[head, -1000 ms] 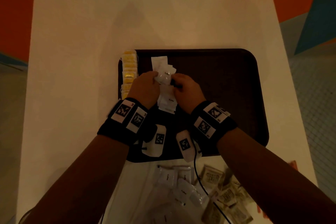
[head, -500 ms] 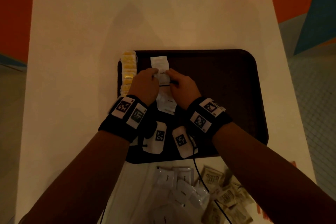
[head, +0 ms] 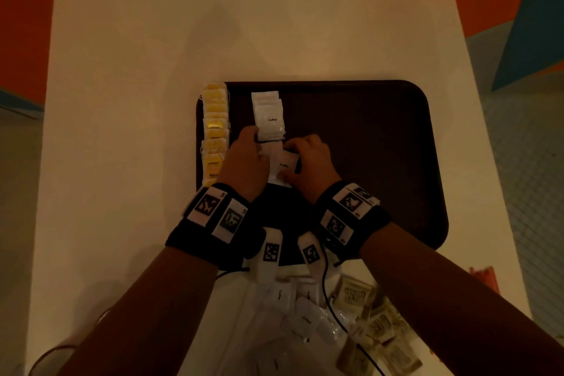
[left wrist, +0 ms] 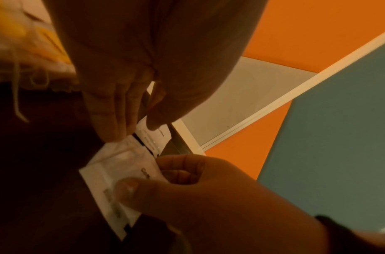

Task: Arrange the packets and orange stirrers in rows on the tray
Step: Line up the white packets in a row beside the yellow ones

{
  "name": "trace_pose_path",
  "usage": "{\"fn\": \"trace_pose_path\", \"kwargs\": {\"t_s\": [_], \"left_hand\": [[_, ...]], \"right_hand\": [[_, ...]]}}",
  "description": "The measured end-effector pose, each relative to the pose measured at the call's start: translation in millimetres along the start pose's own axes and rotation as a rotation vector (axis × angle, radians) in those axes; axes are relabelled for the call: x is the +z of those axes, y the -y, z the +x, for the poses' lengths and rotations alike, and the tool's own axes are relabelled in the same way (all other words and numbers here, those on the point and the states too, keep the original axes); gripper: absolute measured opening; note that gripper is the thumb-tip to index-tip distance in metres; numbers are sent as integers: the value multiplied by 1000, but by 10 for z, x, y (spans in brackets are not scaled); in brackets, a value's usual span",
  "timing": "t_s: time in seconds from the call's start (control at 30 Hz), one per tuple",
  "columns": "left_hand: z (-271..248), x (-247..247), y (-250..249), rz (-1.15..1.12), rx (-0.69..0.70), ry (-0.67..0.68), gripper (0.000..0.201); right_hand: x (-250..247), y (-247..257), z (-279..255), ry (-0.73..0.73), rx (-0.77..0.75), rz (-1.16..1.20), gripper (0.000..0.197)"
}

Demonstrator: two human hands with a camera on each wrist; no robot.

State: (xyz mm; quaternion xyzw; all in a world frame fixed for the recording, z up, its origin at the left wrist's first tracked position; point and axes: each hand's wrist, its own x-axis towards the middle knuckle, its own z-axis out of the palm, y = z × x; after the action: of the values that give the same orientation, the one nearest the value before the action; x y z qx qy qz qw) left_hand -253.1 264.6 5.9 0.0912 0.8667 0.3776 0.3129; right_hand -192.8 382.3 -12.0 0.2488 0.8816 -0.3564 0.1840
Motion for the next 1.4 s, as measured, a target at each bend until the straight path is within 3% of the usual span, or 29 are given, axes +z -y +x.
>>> {"fn": "trace_pose_path", "kwargs": {"t_s": [0.33,0.53,0.77,0.93,1.07,1.23,1.4], "left_hand": [[87,81,73,-34,-48,-4,45],[82,89,152,-49,-13,-69,37],[45,-18,83,-148,35,-104,33],[61,-12,105,-12,50,-83,43],[96,22,80,-48,39,-44,43],[139,13,76,-49,45,-80,41],[128,-24,99,-19,42,-47,40]], "right_hand": [[79,45,-24,-48,-93,194,31],[95,41,-38,-48,-118,248,22],[17,-2,-22,-120,-62,436,19],[-44,-38,1,-146,48,544,19],[-25,-13,62,-177,20,445,14],[-24,29,109,-234,-119,119,8],[-134,126,191,-158,-304,-127,14]]}}
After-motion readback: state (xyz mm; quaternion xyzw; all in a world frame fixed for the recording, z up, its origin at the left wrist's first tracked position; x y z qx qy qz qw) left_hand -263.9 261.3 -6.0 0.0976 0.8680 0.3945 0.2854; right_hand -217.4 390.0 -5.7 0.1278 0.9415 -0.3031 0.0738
